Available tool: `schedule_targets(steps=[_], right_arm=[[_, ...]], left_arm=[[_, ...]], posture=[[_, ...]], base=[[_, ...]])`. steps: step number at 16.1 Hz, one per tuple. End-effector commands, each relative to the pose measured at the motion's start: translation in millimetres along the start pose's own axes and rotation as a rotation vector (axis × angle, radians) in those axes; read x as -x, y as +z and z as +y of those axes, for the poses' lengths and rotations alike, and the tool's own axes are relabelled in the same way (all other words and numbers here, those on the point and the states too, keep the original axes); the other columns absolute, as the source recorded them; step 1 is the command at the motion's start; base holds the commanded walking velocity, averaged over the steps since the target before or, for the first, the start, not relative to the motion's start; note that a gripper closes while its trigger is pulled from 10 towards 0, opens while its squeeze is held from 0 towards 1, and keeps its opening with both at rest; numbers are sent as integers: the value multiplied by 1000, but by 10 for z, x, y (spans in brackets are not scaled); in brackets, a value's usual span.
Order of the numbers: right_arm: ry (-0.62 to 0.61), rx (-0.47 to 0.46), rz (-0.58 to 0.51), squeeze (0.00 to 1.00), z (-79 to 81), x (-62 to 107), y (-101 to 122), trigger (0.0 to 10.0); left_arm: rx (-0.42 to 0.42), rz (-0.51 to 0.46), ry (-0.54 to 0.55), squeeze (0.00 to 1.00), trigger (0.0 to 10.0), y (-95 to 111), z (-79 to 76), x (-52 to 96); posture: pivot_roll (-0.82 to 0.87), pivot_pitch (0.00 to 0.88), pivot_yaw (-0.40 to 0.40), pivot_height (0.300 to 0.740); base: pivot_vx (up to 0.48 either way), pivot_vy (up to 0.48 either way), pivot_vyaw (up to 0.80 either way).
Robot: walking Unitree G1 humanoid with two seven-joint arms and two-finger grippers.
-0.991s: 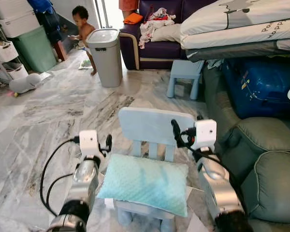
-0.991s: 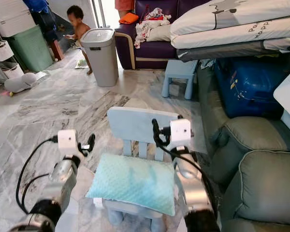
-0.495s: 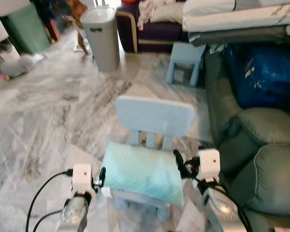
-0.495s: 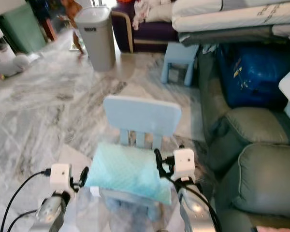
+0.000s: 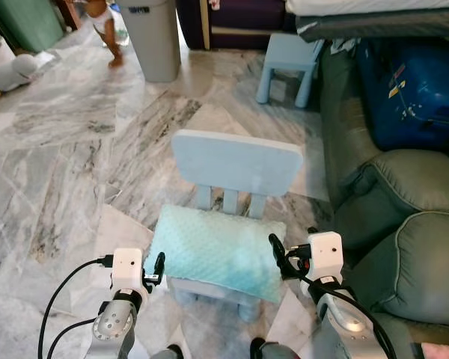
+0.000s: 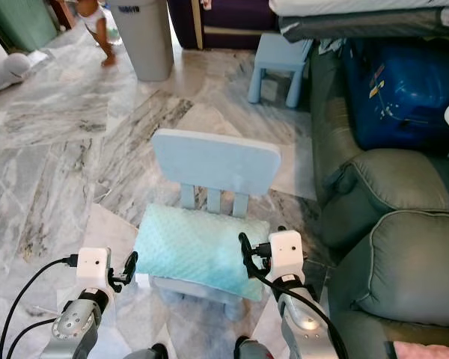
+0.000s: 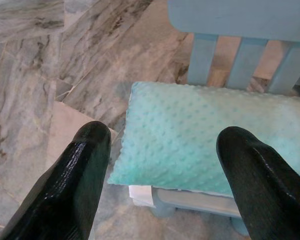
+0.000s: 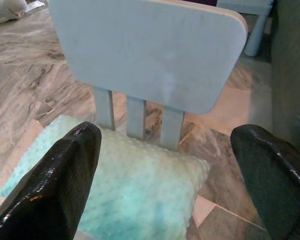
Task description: Move the pillow to the sofa
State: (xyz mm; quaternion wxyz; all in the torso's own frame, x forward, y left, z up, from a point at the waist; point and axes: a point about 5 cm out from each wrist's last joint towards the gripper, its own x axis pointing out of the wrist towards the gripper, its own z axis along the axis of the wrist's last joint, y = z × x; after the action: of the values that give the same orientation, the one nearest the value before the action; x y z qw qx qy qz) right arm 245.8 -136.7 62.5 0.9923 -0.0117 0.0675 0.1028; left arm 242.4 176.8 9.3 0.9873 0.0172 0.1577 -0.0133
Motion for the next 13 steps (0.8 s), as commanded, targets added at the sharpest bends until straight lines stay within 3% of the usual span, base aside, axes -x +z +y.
schedule_targets(steps=[1,4,13], right_arm=[[14,2,4,0,28,26,5,10000],[18,3,3,0,35,16,20,10000],[18,5,1,0,48,-4,44,10000]], left_arm=[[-1,25,6,0,10000,-48,31,39],[-2,24,-1,0,10000,-28,15,33],[-5,25,-8,0,10000,13,19,17]], posture=[[-104,239,49,740],[-106,237,49,740],[-104,241,52,641]], base=[[0,0,0],[0,0,0],[0,0,0]])
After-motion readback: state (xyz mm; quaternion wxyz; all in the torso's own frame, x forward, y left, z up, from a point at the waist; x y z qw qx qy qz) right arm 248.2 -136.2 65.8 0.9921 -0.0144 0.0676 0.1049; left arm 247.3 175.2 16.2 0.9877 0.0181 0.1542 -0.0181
